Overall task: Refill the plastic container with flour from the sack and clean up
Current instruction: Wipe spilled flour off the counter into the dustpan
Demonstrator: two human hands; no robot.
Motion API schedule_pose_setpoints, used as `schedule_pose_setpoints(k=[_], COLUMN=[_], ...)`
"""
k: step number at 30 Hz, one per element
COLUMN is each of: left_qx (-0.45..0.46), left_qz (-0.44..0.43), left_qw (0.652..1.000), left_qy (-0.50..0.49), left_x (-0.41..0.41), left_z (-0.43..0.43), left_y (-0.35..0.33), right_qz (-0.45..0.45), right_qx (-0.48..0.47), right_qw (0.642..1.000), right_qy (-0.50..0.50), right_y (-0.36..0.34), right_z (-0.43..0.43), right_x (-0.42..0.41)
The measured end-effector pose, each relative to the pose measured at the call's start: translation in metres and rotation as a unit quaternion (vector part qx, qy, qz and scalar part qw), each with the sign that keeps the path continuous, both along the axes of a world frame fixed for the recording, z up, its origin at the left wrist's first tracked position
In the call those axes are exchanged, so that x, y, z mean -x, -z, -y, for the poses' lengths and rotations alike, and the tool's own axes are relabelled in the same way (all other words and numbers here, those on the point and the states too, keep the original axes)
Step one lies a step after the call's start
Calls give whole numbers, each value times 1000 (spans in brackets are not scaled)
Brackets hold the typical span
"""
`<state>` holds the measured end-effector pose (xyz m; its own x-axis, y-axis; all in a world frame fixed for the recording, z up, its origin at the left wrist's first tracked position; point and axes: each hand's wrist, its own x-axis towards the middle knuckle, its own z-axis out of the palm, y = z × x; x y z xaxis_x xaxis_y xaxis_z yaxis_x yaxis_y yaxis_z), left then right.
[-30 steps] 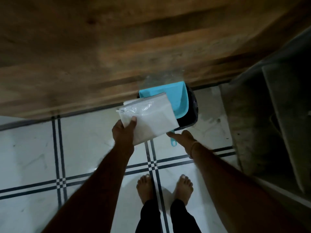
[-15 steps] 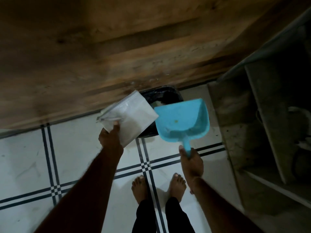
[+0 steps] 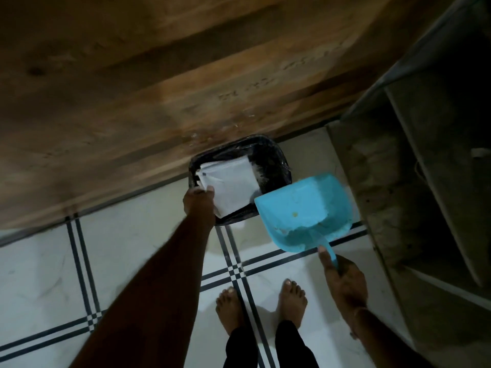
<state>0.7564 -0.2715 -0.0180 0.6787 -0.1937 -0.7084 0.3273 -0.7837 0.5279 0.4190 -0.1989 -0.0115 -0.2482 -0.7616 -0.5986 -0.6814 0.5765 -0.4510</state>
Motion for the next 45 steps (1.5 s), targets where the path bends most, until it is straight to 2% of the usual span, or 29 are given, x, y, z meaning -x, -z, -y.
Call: schedule_pose_setpoints(k=[4, 6, 11, 13, 17, 24, 28, 34, 39, 45], left_qx=[-20, -31, -34, -14, 42, 181, 236, 301, 292, 273], left_qz=[25, 73, 180, 199, 201, 225, 232, 268, 289, 283], left_qw=[998, 985, 887, 851, 805, 730, 700, 656, 649, 640], left_qy=[60, 152, 423, 486, 556, 619, 633, 638, 641, 660], left_x=[11, 19, 51, 71, 113, 186, 227, 292, 342, 371], left_z=[-3, -6, -16, -19, -26, -32, -20, 23, 50, 77], left_y=[-38, -78, -187, -243, -351, -490, -534, -575, -588, -587], right_qz=[-3, 25, 143, 205, 265, 217, 224, 208, 170, 148], right_qx=[-17, -8, -7, -20, 9, 140, 226, 305, 341, 333], right_qw=[1000, 1000, 986, 970, 948, 933, 915, 891, 878, 875], right_qy=[2, 15, 81, 128, 177, 251, 250, 264, 290, 319], right_y=[-19, -45, -140, -192, -294, -422, -470, -523, -542, -539], right_z=[6, 6, -1, -11, -42, -97, -104, -109, -111, -111], right_x=[-6, -11, -15, -7, 16, 61, 91, 157, 208, 241])
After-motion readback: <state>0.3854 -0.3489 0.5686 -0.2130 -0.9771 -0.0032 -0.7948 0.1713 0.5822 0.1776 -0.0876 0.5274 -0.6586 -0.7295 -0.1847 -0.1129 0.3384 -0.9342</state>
